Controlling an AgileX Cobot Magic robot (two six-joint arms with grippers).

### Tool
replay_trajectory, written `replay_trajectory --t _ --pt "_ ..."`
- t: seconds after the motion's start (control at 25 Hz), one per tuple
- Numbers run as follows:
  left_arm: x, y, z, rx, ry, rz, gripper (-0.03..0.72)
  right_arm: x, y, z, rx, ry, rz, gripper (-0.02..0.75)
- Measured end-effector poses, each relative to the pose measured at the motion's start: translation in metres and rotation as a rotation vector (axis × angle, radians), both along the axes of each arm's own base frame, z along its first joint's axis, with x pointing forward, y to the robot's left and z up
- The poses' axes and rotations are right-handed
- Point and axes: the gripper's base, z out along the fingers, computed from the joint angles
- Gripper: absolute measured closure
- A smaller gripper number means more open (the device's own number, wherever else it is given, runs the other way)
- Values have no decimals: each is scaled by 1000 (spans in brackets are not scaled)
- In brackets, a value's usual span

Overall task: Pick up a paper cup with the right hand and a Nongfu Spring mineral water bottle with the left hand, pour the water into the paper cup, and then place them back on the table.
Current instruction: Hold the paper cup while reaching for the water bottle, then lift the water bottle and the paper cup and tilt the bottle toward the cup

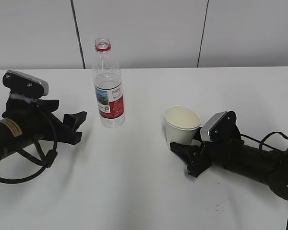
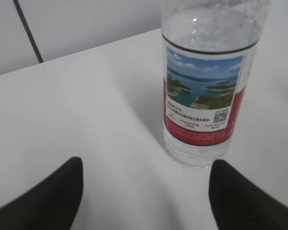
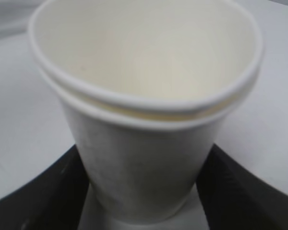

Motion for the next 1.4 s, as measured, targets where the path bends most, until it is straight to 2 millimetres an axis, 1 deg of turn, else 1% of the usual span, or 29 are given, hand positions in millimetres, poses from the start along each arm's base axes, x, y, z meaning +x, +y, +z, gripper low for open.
replay_trajectory --t 0.08,0.24,0.36,0.48,0.6,0.72,0.96,1.16,1.24,1.32,1.4 --pt "2 -1 -1 -5 -9 -7 190 0 0 0 0 0 0 260" --pt "6 -6 -7 -28 -34 -44 144 0 0 1 1 -2 -4 265" --pt "12 -13 -15 -62 -8 -82 116 4 -1 11 3 -37 -24 265" --pt "20 -19 -17 -78 -5 -119 109 9 -4 22 -3 -81 -60 266" --pt "30 -27 -14 -116 -16 -152 101 9 -5 23 -9 -89 -70 266" --pt "39 -33 -17 -150 -3 -181 97 10 -5 23 -10 -90 -72 266" --pt "60 -41 -34 -157 6 -195 94 10 -5 23 -12 -91 -71 266" --pt "80 -48 -43 -165 -13 -191 94 10 -5 23 -12 -91 -71 266" --pt "84 -48 -46 -170 -12 -179 94 10 -5 23 -12 -91 -71 266" --pt "85 -49 -46 -172 -15 -177 107 10 -5 23 -12 -91 -71 266" --pt "86 -49 -46 -172 -15 -178 153 10 -5 23 -12 -91 -71 267"
